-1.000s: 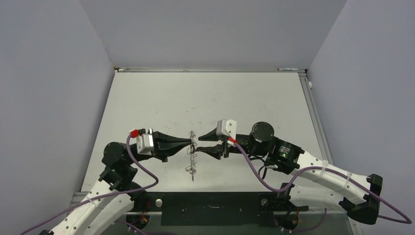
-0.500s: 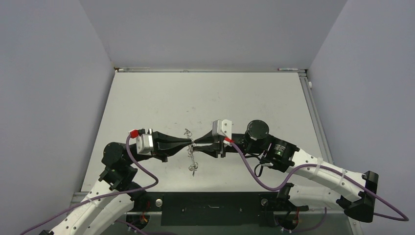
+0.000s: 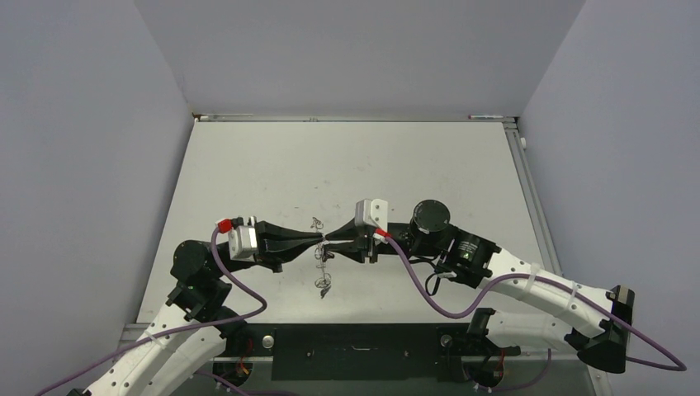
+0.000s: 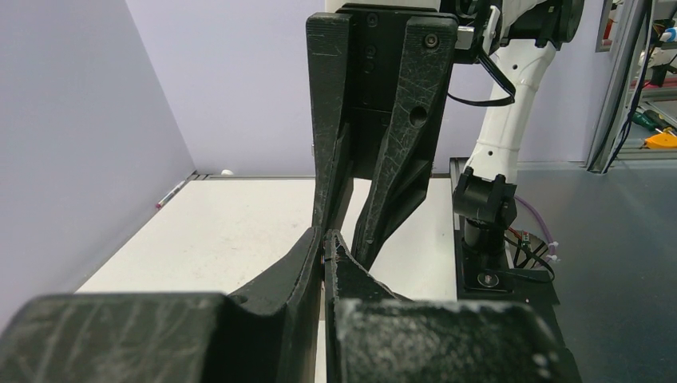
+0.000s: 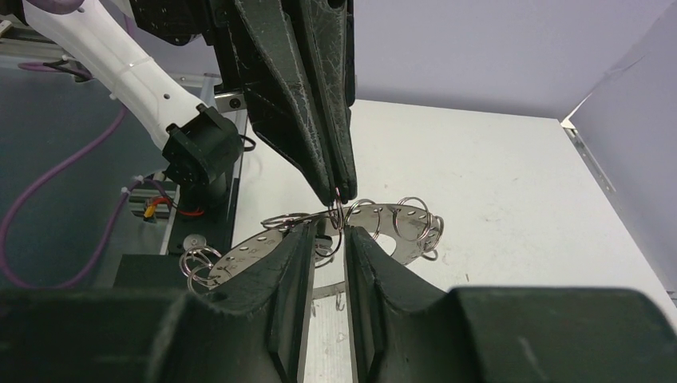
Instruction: Put the keys on the keyring
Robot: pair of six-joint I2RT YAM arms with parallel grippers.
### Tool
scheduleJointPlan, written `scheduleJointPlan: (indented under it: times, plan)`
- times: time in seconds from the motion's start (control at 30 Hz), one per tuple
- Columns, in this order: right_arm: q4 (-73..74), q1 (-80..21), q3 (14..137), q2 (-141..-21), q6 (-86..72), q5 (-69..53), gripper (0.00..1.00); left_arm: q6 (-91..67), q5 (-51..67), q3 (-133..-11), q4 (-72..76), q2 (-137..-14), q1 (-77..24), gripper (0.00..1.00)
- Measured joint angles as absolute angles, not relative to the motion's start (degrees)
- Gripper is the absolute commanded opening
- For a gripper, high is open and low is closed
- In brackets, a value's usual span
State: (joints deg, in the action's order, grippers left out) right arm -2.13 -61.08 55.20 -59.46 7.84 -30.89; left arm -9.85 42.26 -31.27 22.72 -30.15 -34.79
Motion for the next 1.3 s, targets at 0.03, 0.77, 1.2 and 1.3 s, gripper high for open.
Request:
scheduleJointPlan:
  times: [0.03, 0.77, 1.2, 1.3]
  plan:
    - [-2.17, -61.06, 55.24, -59.64, 7.84, -30.87, 0.24, -9.85, 42.26, -31.27, 22.72, -30.13, -34.79, 0.00]
    - [-3.60, -59.29, 55.29, -60.55, 6.63, -31.70, 0.22, -9.85, 42.26, -31.24, 22.72, -30.11, -34.79, 0.00]
    - [-5.89, -59.27, 55.42, -62.89, 5.69, -34.57, 0.16, -9.82, 42.22, -31.20, 22.52, -29.74, -34.76, 0.00]
    - [-6.22, -59.27, 55.42, -62.92, 5.37, -34.94, 0.08, -9.82, 42.22, -31.20, 22.59, -29.52, -34.76, 0.00]
